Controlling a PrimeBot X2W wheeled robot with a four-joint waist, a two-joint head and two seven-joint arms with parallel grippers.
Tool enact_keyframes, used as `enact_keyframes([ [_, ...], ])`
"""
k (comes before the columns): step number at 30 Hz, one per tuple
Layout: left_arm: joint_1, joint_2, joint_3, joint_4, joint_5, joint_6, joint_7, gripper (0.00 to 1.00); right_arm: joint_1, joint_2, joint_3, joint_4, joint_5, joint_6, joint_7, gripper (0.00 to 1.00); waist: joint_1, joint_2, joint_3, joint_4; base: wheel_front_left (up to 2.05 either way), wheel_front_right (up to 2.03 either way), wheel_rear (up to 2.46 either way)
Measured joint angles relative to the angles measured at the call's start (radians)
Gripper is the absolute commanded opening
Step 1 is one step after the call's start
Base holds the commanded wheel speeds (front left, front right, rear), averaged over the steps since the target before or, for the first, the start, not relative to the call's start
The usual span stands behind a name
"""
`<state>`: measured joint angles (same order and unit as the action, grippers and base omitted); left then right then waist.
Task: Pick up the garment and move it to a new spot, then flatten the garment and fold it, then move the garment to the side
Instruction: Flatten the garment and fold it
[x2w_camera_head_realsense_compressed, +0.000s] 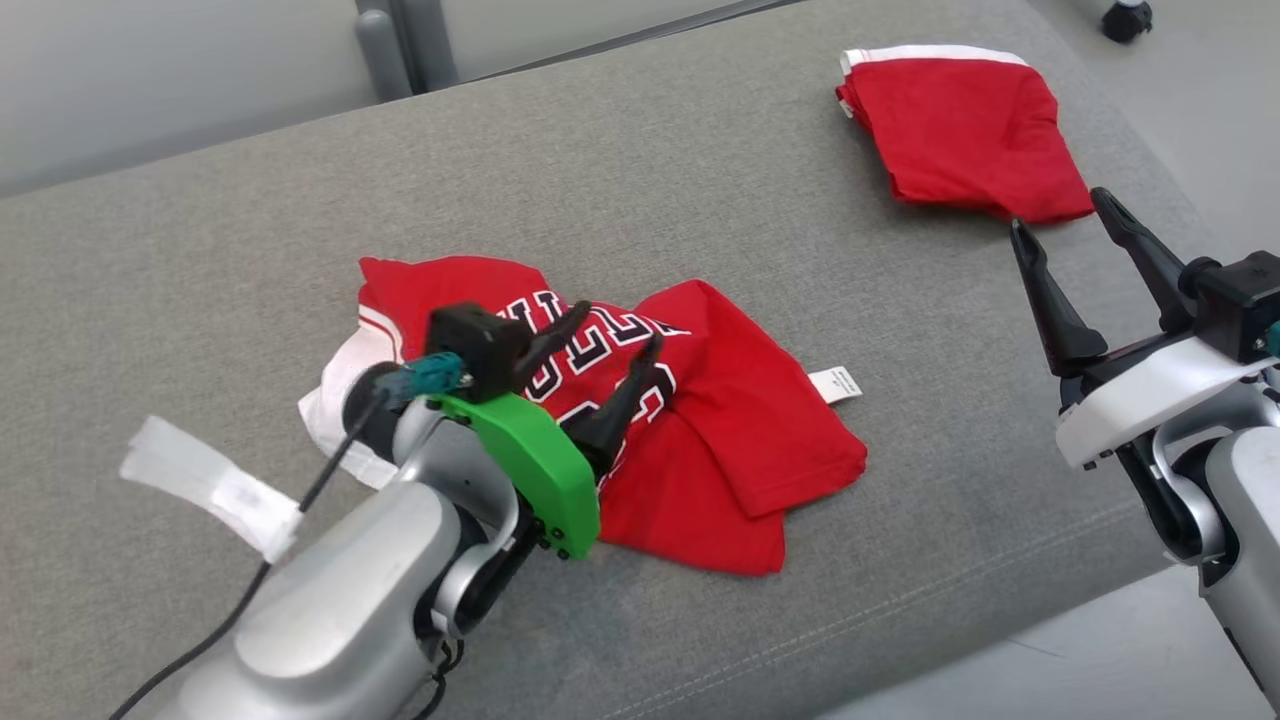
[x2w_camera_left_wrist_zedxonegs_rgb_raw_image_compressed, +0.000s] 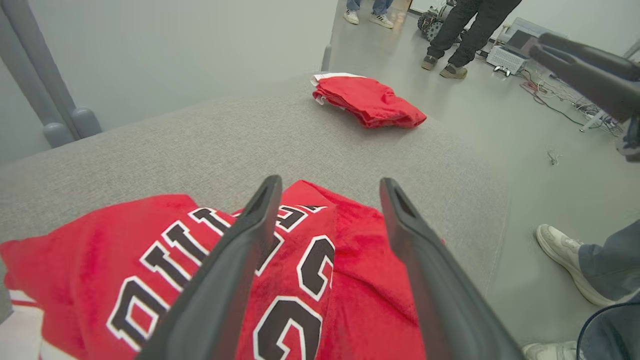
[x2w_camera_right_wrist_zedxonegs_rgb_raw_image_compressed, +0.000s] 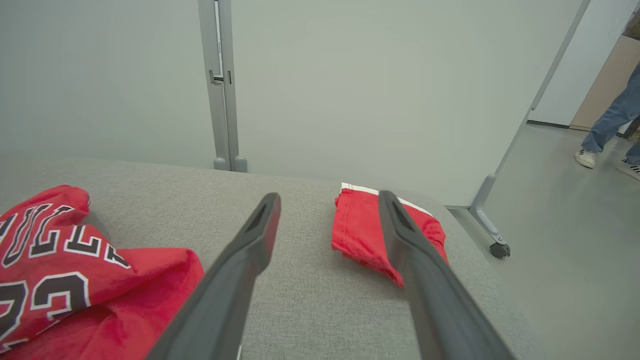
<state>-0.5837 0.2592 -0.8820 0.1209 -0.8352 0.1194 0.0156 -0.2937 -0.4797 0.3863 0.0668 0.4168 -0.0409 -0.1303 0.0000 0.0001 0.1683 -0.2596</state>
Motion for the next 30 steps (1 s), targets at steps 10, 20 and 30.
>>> enact_keyframes([
  [10,-0.012,-0.095,-0.148,0.042,0.099,0.004,0.134,1.0,0.038,-0.001,-0.013,-0.055,0.016,-0.009,0.009,1.0,0.0,0.0,0.042,-0.1,0.0,0.0,0.0],
  [20,-0.013,-0.109,-0.124,0.194,0.12,0.005,0.19,1.0,0.049,0.009,-0.028,-0.087,0.025,-0.023,0.001,1.0,0.0,0.0,0.09,-0.205,0.0,0.0,0.0],
  [30,-0.018,-0.137,-0.139,0.288,0.174,0.005,0.231,1.0,0.079,0.028,-0.025,-0.096,0.035,-0.024,-0.01,1.0,0.0,0.0,0.131,-0.279,0.0,0.0,0.0],
])
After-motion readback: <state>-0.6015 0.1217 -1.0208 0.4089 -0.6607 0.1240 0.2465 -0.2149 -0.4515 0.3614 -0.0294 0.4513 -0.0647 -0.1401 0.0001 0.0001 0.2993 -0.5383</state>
